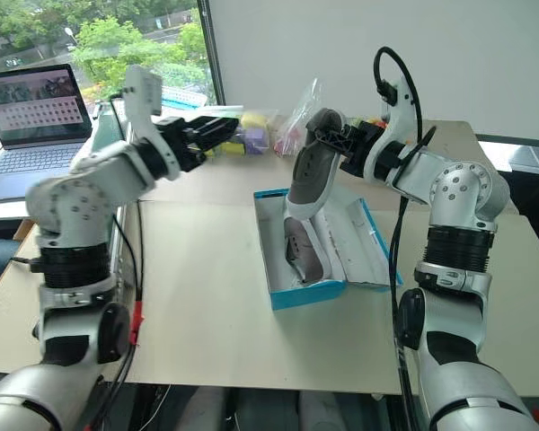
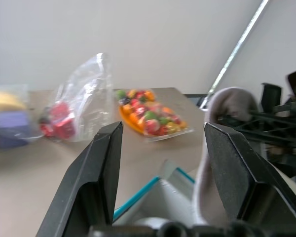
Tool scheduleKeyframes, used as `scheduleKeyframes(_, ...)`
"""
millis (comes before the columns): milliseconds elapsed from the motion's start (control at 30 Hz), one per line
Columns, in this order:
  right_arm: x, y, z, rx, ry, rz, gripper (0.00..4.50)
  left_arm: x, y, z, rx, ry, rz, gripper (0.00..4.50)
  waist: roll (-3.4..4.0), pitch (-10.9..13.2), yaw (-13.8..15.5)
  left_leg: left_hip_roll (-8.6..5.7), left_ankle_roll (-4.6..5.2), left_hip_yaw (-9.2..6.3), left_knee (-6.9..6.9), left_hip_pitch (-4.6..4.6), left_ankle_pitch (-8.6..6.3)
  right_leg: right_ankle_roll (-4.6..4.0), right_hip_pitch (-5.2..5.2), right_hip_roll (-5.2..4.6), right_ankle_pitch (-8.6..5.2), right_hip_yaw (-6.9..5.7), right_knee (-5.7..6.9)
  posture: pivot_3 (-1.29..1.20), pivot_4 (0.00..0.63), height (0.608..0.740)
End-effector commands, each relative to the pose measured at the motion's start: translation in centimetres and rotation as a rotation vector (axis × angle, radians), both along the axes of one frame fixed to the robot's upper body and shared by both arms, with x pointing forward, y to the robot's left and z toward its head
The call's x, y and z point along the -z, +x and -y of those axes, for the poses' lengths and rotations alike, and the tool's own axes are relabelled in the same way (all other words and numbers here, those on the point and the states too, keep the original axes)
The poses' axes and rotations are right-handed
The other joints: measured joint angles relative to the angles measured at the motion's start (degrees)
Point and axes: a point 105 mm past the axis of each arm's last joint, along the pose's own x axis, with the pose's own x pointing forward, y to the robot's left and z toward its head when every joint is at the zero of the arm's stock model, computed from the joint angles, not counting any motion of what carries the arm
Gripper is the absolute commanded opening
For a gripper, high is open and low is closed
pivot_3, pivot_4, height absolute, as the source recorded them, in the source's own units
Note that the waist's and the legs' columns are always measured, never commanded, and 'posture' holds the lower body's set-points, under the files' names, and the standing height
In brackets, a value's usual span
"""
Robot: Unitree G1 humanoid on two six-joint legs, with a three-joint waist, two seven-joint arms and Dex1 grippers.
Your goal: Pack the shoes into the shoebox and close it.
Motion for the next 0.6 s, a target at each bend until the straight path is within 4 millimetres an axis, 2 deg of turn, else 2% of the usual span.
scheduleKeyframes(33, 2.2, -1.5, -1.9, -0.154, 0.024, -0.074, 0.43, 0.5, -1.5, 1.3, 0.069, 0.105, 0.025, 2.81, 0.00, 0.0, 0.2, 0.01, 0.00, 0.00, -0.01, 0.00, 0.00, 0.00, 0.03, 0.00, 0.00, -0.01, -0.04, 0.00, 0.150, 0.740)
scheduleKeyframes(100, 3.1, -1.9, -2.1, -0.210, 0.123, -0.127, 0.43, 1.1, -2.1, 2.0, 0.106, 0.136, 0.023, 2.81, 0.00, 0.0, 0.4, 0.01, 0.00, -0.03, -0.06, 0.00, 0.00, 0.00, 0.09, -0.01, 0.00, -0.03, -0.13, 0.00, 0.150, 0.740)
scheduleKeyframes(267, 6.6, -1.8, -1.8, -0.204, 0.052, -0.204, 0.43, 1.6, -2.6, 2.8, 0.098, 0.162, 0.016, 2.81, 0.00, 0.0, 0.6, -0.01, 0.00, -0.03, -0.02, -0.10, 0.00, 0.00, 0.01, -0.04, 0.00, -0.03, -0.13, 0.00, 0.150, 0.740)
scheduleKeyframes(367, 7.7, -1.8, -1.7, -0.212, 0.004, -0.215, 0.43, 1.7, -3.0, 3.0, 0.104, 0.183, 0.024, 2.81, 0.00, 0.0, 0.3, 0.00, 0.00, -0.03, -0.03, -0.07, 0.00, 0.00, 0.02, -0.02, 0.00, -0.03, -0.13, 0.00, 0.150, 0.740)
scheduleKeyframes(533, 8.3, -1.7, -2.0, -0.250, -0.061, -0.213, 0.43, 2.1, -3.1, 2.6, 0.080, 0.204, 0.021, 2.81, 0.01, 0.0, -0.1, 0.01, 0.00, 0.00, -0.03, -0.04, 0.00, 0.00, 0.02, -0.01, 0.00, 0.00, -0.12, 0.00, 0.150, 0.740)
scheduleKeyframes(600, 9.0, -1.8, -2.6, -0.280, -0.149, -0.207, 0.43, 2.2, -3.1, 2.4, 0.071, 0.207, 0.021, 2.81, 0.00, 0.0, -0.1, 0.01, 0.00, 0.00, -0.03, -0.03, 0.00, 0.00, 0.02, 0.00, 0.00, 0.00, -0.11, 0.00, 0.150, 0.740)
